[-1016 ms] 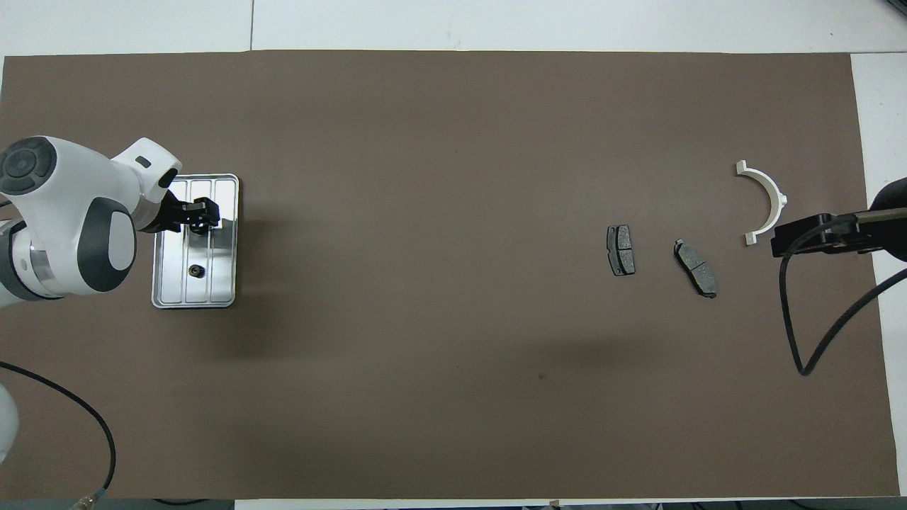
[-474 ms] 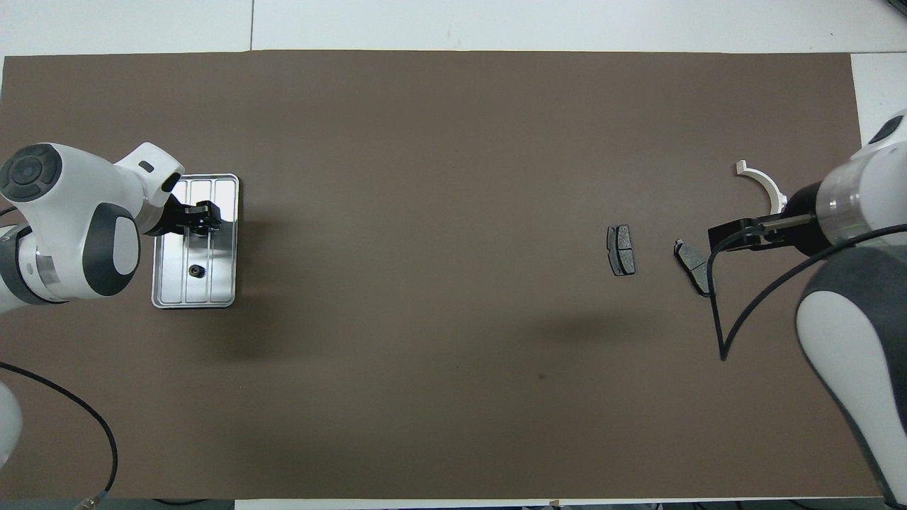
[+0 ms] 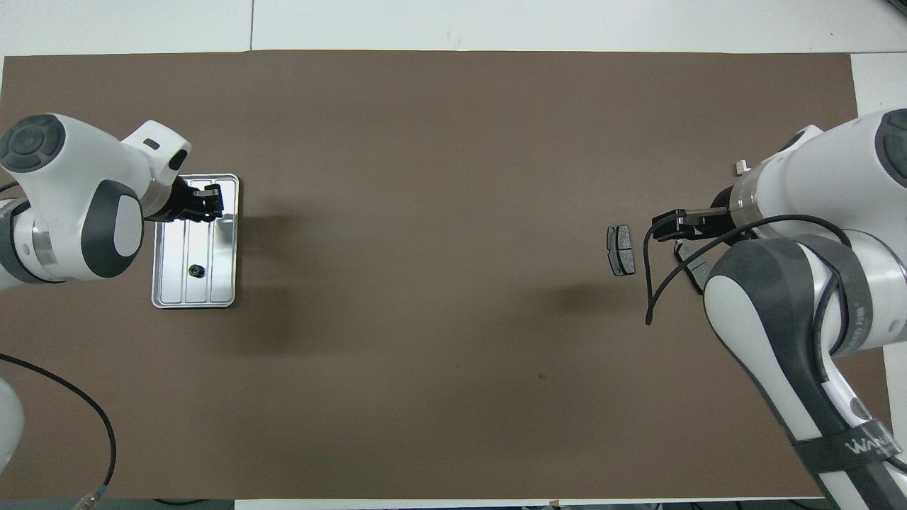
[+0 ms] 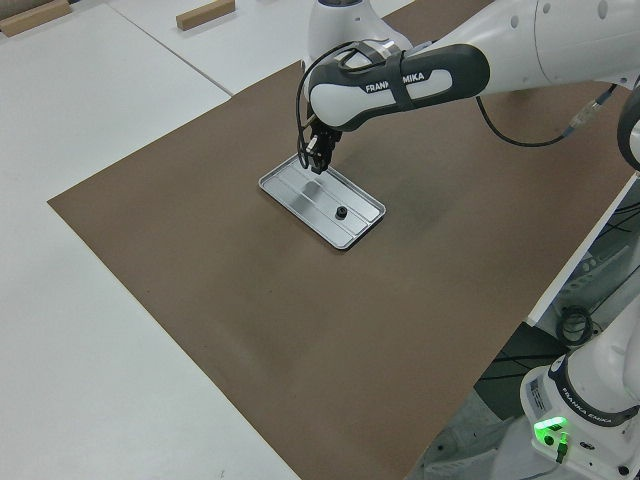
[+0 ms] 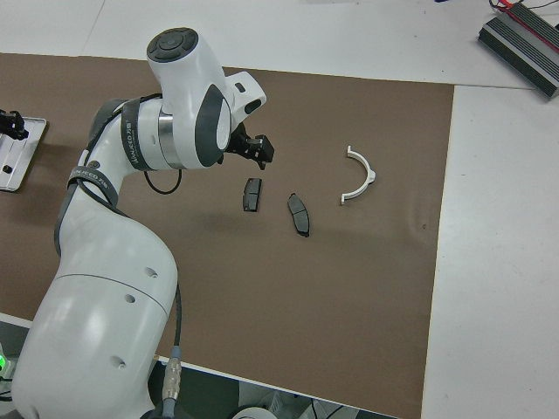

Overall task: Place bearing gear from tray to pile
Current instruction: 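Carry the bearing to the table center with the left gripper while the right gripper advances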

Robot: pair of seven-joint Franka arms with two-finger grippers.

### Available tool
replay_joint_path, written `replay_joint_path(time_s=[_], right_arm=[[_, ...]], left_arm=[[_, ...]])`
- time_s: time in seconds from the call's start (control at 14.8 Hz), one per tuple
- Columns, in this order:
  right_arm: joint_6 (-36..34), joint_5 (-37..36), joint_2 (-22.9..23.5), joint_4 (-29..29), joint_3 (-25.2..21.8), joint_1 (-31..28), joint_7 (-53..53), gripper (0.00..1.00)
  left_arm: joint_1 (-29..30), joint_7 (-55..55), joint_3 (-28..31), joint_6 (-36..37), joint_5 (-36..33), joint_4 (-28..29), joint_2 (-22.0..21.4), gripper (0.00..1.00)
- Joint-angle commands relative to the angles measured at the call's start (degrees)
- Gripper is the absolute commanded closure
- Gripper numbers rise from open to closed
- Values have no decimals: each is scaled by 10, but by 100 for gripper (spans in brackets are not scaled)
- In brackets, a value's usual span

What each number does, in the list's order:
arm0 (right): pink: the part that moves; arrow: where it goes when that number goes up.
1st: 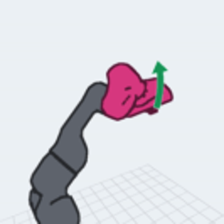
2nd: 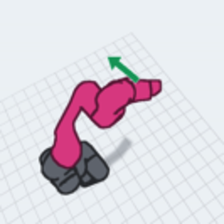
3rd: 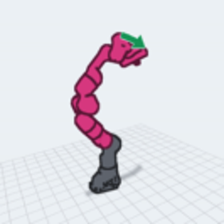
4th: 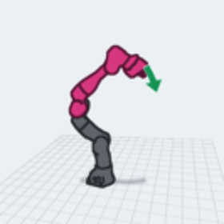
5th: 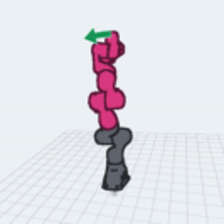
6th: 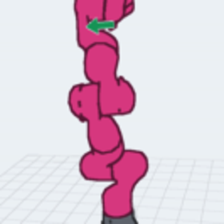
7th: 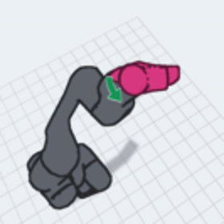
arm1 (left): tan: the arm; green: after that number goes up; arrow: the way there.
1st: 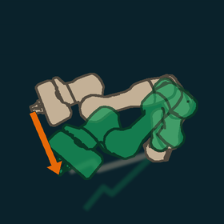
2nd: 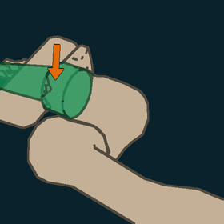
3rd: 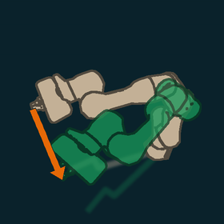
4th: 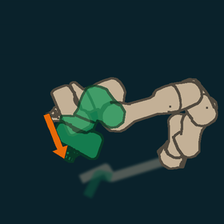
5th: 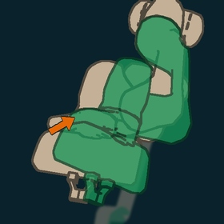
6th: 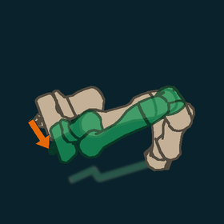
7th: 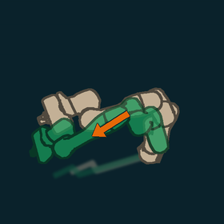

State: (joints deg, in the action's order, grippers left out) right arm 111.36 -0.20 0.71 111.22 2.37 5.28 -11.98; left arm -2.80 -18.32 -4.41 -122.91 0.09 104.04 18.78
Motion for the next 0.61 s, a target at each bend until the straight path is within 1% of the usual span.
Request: replay_joint_path(time_s=[0.0, 0.14, 0.27, 0.34, 0.54], right_arm=[[5, 24, -1, 4, 3, 7, -58, 0], [2, 28, -1, 4, 3, 7, -57, 0], [1, 28, -2, 3, 3, 7, -55, 0], [1, 28, -2, 3, 3, 7, -54, 0], [2, 28, -2, 3, 3, 7, -38, 0]], left_arm=[[-96, -141, 9, 36, 3, -39, 9, 89], [-151, -233, 8, 29, 3, -39, 12, 89], [-204, -303, 8, -7, 1, -26, 15, 88], [-226, -325, 8, -27, 1, -15, 27, 88], [-253, -352, 8, -67, 1, -2, 46, 87]])
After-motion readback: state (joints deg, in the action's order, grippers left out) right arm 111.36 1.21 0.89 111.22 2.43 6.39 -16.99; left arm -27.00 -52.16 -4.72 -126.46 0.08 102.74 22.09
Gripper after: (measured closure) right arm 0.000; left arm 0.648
